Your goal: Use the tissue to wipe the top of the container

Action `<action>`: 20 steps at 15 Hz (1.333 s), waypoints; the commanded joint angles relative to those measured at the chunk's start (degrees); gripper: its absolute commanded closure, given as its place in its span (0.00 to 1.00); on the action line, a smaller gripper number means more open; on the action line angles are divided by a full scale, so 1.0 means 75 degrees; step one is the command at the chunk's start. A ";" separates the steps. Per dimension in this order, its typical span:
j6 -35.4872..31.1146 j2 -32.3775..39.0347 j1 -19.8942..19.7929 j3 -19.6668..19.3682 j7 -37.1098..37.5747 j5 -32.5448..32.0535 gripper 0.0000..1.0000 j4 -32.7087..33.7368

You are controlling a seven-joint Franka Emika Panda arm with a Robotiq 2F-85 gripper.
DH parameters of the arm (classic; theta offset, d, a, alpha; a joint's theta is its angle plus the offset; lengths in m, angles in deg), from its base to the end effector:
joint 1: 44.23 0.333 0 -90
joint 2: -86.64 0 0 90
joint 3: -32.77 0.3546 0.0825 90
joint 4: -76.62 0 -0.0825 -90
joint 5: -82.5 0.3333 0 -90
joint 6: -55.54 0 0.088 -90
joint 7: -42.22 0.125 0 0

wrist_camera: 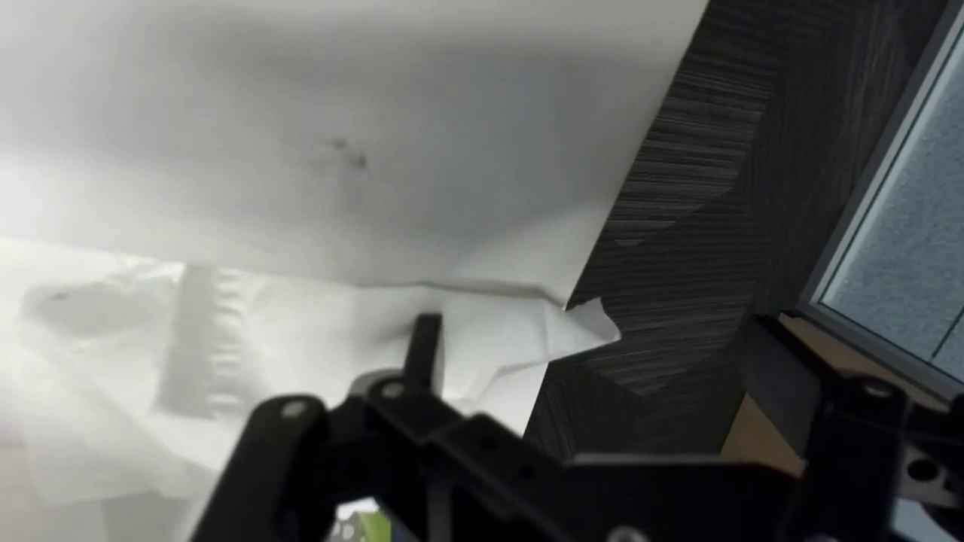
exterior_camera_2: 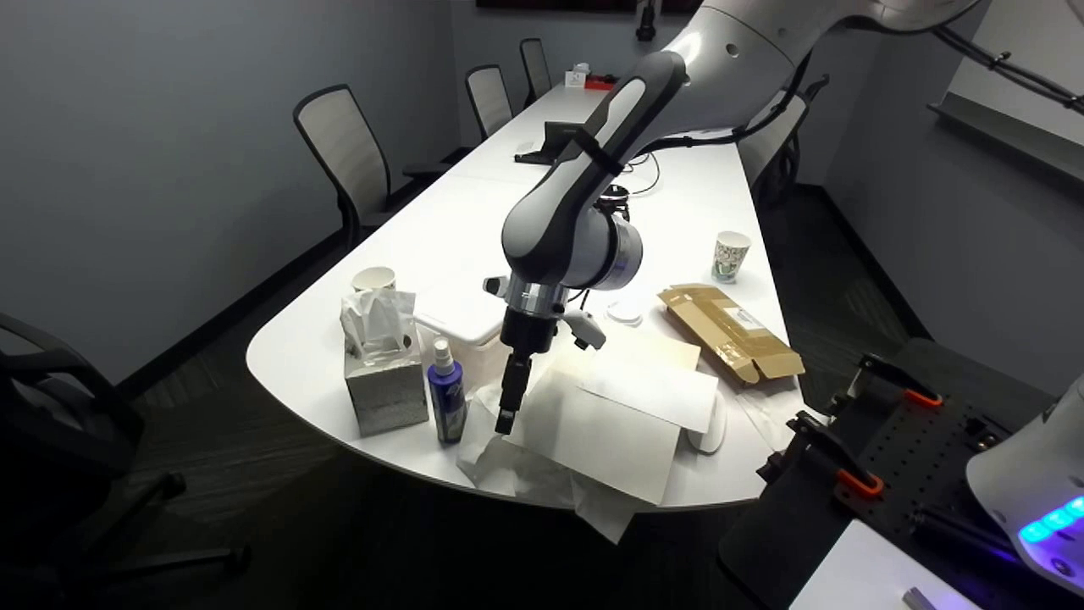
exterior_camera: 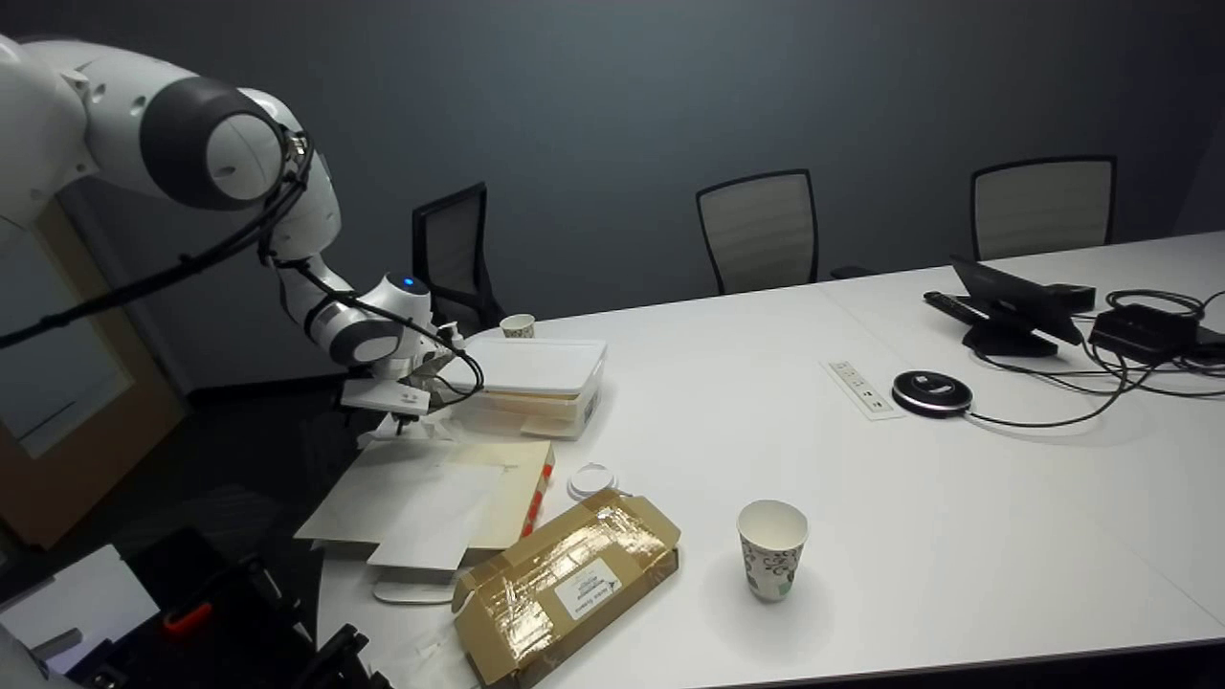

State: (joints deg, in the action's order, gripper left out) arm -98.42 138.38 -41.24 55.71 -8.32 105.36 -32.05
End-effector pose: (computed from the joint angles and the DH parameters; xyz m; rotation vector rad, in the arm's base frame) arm 0.5527 0.2445 0.0995 -2.4312 -1.0732 -0.0137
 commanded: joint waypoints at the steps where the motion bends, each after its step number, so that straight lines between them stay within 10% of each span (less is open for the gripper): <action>1: -0.0475 0.0012 0.0117 -0.0039 0.0813 -0.0706 0.00 0.0135; 13: -0.0894 0.0751 0.0640 -0.0503 0.3229 -0.3024 0.00 0.0825; 14: -0.0840 0.0787 0.0605 -0.0467 0.3309 -0.3115 0.25 0.0879; 20: -0.0822 0.0793 0.0527 -0.0428 0.3522 -0.3360 0.66 0.0905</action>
State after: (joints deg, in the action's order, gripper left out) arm -104.29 144.28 -37.43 52.47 15.68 81.75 -25.80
